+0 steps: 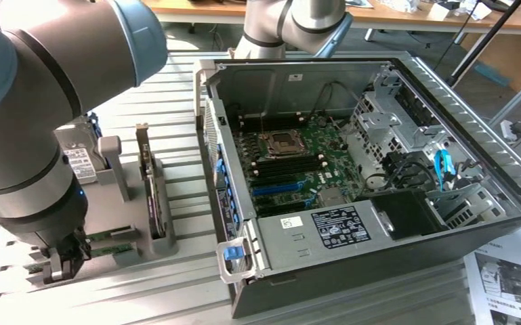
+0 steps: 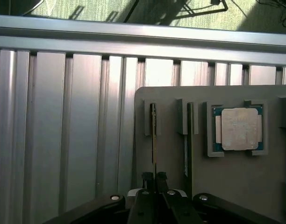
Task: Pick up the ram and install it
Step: 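Pick up the ram and move it above insertion slot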
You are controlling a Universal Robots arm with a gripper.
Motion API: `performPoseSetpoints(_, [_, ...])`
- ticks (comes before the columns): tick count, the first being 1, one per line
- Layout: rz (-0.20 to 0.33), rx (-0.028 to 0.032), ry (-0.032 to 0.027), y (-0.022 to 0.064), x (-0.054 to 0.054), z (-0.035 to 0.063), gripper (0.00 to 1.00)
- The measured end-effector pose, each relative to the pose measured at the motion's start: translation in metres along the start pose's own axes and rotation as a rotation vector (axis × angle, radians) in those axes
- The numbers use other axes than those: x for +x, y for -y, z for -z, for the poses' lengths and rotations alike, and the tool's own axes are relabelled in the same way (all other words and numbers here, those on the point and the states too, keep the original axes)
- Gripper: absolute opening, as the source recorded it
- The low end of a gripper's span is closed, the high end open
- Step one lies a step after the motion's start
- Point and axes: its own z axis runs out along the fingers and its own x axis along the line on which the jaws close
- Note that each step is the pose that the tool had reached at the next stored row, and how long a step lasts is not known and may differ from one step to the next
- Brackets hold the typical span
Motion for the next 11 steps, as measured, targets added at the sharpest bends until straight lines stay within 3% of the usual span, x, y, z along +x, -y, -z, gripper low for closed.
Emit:
performPoseSetpoints(4, [0.000,-0.0001,-0.0021,-0.0003,0.000,0.0087,0.13])
performPoseSetpoints(11, [0.000,-0.0005,-0.0086,-0.0011,-0.001,0.0326,0.13])
